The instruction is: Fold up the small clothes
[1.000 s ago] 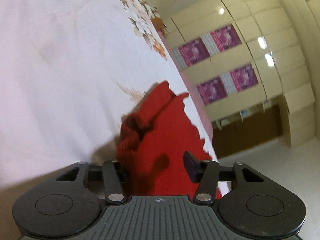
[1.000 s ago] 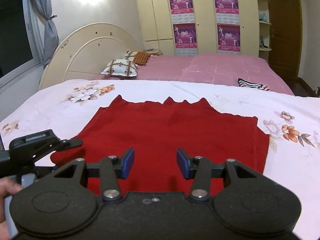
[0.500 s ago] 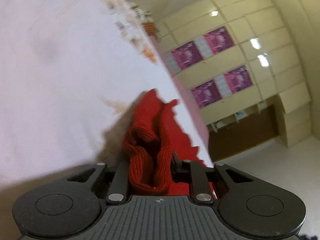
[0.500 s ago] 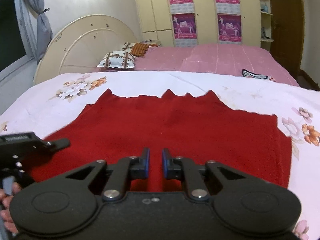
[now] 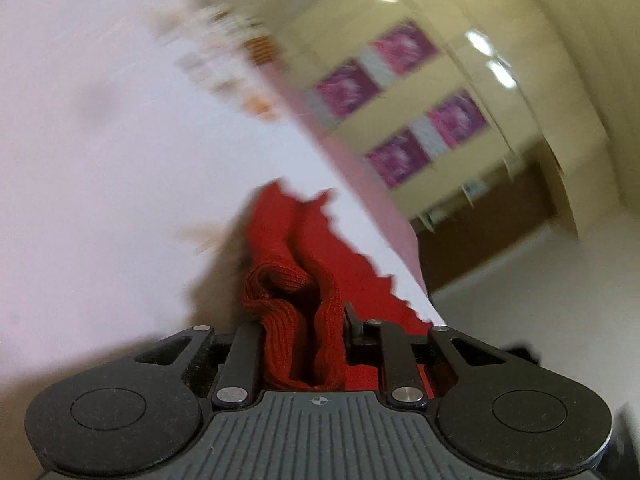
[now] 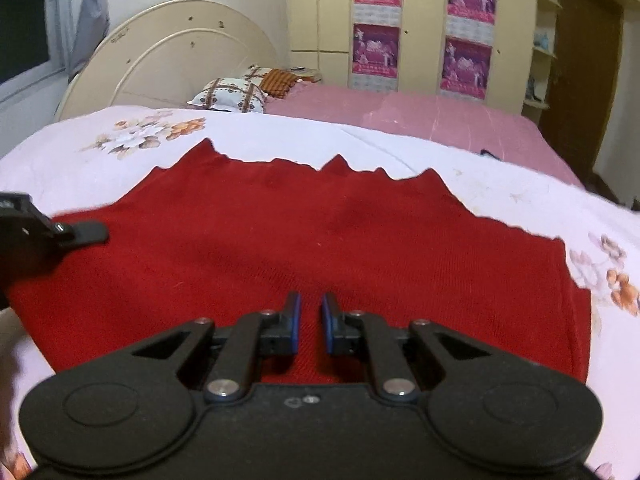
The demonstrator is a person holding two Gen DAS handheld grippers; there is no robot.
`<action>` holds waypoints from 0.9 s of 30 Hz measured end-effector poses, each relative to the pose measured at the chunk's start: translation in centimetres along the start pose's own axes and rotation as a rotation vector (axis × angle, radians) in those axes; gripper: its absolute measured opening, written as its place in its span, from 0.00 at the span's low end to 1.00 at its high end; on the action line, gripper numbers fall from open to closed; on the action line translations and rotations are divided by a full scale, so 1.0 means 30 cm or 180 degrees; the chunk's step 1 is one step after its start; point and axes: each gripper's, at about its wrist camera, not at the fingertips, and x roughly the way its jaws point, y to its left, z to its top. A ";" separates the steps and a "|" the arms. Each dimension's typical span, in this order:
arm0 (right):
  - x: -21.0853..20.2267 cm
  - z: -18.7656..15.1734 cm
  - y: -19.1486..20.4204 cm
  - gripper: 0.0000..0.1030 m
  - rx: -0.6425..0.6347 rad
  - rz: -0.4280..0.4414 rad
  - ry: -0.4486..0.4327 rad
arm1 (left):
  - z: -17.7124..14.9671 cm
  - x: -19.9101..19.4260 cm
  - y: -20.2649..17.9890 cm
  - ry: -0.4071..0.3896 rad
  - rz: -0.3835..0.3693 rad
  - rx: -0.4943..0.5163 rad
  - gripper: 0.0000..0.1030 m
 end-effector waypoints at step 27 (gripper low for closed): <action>-0.140 -0.273 -0.791 0.71 0.3693 0.1831 -0.0126 | -0.070 0.061 -0.562 0.1130 -0.0481 0.1769 0.84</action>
